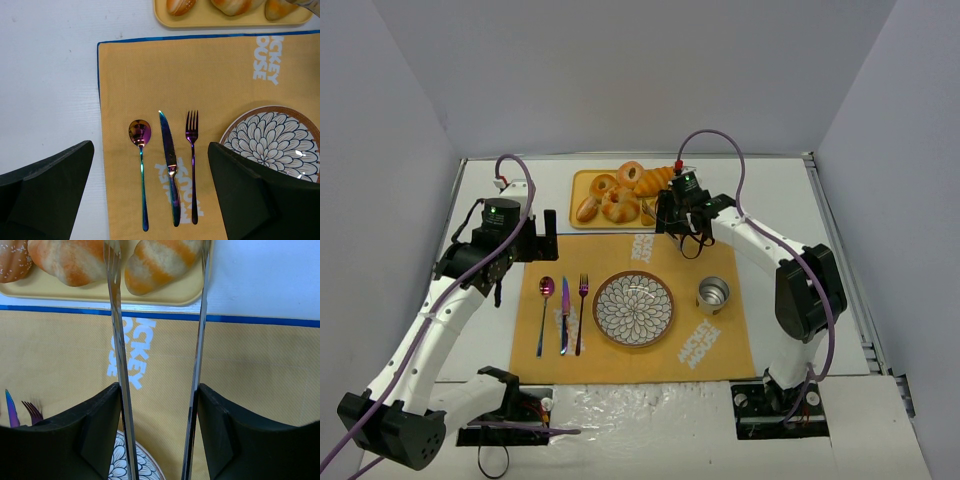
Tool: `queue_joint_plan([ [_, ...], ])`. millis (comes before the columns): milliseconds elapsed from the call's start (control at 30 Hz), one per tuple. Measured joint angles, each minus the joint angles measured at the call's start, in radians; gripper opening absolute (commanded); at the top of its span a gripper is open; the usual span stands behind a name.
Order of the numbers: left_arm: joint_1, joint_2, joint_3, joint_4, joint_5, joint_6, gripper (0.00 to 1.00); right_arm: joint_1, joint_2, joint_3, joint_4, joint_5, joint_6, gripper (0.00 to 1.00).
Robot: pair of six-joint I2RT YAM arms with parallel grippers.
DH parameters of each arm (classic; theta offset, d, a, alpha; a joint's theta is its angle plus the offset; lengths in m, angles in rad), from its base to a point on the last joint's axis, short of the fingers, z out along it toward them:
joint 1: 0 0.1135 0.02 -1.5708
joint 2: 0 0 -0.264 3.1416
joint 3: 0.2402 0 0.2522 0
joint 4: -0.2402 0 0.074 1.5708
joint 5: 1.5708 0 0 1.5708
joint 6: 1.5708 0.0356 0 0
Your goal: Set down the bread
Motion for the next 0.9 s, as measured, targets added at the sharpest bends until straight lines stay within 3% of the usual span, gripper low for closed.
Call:
queue_joint_plan([
  [900, 0.0, 0.002, 0.0, 0.0, 0.0, 0.0, 0.96, -0.01, 0.09, 0.061, -0.004, 0.013, -0.002, 0.54],
])
